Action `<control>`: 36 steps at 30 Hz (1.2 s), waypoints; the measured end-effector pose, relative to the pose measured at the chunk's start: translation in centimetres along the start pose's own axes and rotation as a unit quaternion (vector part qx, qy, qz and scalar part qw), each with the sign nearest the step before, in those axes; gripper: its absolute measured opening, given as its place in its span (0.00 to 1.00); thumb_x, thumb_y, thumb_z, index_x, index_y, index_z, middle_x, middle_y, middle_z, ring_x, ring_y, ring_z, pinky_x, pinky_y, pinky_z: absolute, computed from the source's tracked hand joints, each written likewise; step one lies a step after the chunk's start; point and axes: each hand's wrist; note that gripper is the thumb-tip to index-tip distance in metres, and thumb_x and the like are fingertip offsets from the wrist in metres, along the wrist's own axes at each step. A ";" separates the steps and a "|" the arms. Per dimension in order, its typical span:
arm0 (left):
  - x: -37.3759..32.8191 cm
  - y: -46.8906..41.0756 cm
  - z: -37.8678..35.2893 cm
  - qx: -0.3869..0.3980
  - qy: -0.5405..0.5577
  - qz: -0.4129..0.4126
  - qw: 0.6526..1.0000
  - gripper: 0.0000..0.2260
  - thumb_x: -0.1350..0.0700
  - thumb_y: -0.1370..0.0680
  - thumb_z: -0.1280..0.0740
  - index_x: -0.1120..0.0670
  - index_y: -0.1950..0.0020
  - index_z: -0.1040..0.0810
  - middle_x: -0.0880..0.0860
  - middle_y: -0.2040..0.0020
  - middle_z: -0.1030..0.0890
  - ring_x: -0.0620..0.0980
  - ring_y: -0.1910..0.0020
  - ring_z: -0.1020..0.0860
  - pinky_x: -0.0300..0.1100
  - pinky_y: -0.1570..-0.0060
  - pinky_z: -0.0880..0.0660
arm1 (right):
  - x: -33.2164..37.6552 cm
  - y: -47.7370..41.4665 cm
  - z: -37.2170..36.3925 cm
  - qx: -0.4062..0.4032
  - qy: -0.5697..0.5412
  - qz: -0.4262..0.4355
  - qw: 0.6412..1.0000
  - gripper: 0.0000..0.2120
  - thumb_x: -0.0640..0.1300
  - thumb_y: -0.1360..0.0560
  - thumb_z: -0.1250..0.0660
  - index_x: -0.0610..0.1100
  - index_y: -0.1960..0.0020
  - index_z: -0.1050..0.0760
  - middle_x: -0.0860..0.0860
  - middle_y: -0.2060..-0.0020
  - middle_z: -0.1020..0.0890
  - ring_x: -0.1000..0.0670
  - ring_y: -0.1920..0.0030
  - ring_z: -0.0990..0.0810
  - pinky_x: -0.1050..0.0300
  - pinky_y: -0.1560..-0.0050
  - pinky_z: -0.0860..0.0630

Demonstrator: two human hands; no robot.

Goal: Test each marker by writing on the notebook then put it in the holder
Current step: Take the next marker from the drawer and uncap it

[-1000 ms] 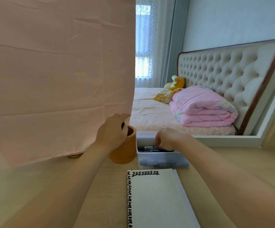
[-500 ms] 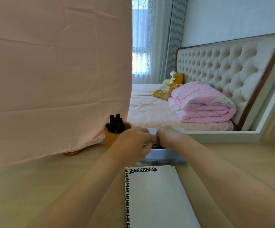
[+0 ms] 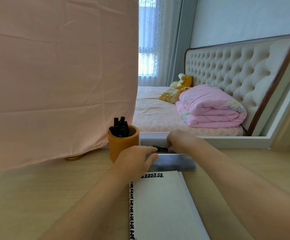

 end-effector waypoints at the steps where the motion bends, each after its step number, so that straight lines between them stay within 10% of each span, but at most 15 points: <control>1: 0.0 0.0 0.0 -0.002 0.005 0.001 1.000 0.18 0.44 0.18 0.41 0.44 0.29 0.27 0.44 0.36 0.21 0.41 0.42 0.23 0.36 0.45 0.26 | -0.4 0.8 0.2 -0.029 -0.004 0.030 0.999 0.10 0.47 0.23 0.32 0.46 0.42 0.20 0.47 0.47 0.20 0.47 0.51 0.22 0.55 0.49 0.24; 11: -2.3 -0.6 1.7 -0.129 -0.042 -0.062 0.989 0.20 0.52 0.21 0.32 0.49 0.29 0.28 0.47 0.33 0.26 0.45 0.34 0.30 0.39 0.36 0.31 | -1.4 7.3 1.1 -0.187 -0.242 0.132 0.943 0.08 0.48 0.21 0.35 0.55 0.45 0.21 0.56 0.55 0.23 0.55 0.56 0.24 0.61 0.52 0.27; 16: -2.5 0.7 2.0 -0.135 -0.065 -0.083 0.985 0.12 0.57 0.21 0.32 0.51 0.38 0.20 0.47 0.49 0.20 0.43 0.52 0.29 0.33 0.52 0.34 | -0.7 10.8 -0.1 -0.209 -0.390 0.144 0.885 0.12 0.37 0.27 0.30 0.51 0.47 0.18 0.56 0.62 0.21 0.60 0.65 0.25 0.70 0.58 0.29; 25: -4.2 5.4 1.4 -0.055 0.060 -0.023 0.996 0.12 0.47 0.22 0.32 0.45 0.40 0.19 0.38 0.52 0.24 0.37 0.50 0.28 0.31 0.56 0.32 | 1.7 14.2 -2.9 -0.138 -0.724 0.123 0.665 0.05 0.40 0.21 0.33 0.43 0.47 0.19 0.47 0.56 0.14 0.50 0.54 0.16 0.58 0.55 0.20; 36: -2.5 7.6 2.0 -0.165 0.066 -0.018 0.984 0.16 0.52 0.20 0.34 0.46 0.32 0.27 0.39 0.45 0.24 0.38 0.49 0.24 0.31 0.54 0.26 | 2.3 13.4 -4.9 -0.113 -0.333 0.162 0.922 0.11 0.52 0.17 0.44 0.58 0.42 0.23 0.54 0.58 0.20 0.51 0.57 0.22 0.54 0.55 0.27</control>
Point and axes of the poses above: each hand's wrist, its own y-axis away from the middle knuckle, its own z-axis out of the back of the hand, x = y × z
